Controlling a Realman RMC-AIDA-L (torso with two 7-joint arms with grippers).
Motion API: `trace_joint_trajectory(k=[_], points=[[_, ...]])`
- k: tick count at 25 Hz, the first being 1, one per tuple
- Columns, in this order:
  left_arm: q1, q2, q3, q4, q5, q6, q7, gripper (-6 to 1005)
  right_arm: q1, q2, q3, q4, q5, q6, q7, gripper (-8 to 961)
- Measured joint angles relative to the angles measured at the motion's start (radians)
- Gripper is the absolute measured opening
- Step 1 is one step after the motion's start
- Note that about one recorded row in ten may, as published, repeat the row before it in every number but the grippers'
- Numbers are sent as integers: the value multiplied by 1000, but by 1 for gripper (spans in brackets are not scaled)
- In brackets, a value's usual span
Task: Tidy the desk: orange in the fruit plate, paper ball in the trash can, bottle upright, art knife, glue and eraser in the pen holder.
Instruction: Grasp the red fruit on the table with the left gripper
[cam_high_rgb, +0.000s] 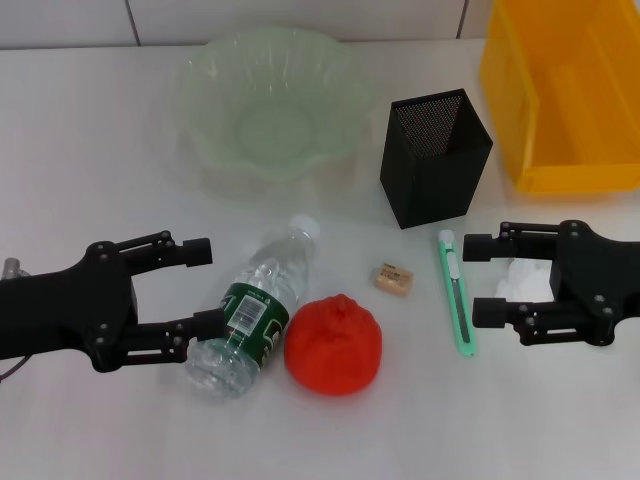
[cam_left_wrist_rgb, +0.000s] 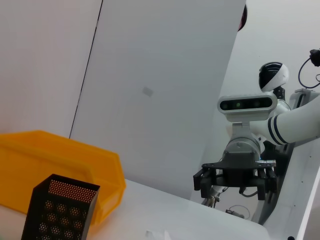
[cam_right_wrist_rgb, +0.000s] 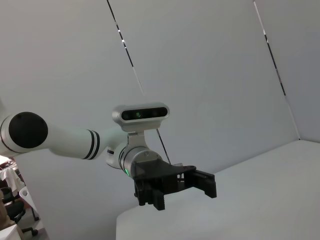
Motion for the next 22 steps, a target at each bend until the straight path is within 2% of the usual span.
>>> trace_joint_trajectory(k=[22], points=[[-4,1,0,9,0,7,-22,821,-10,2,-2,-4,3,7,-2,737]])
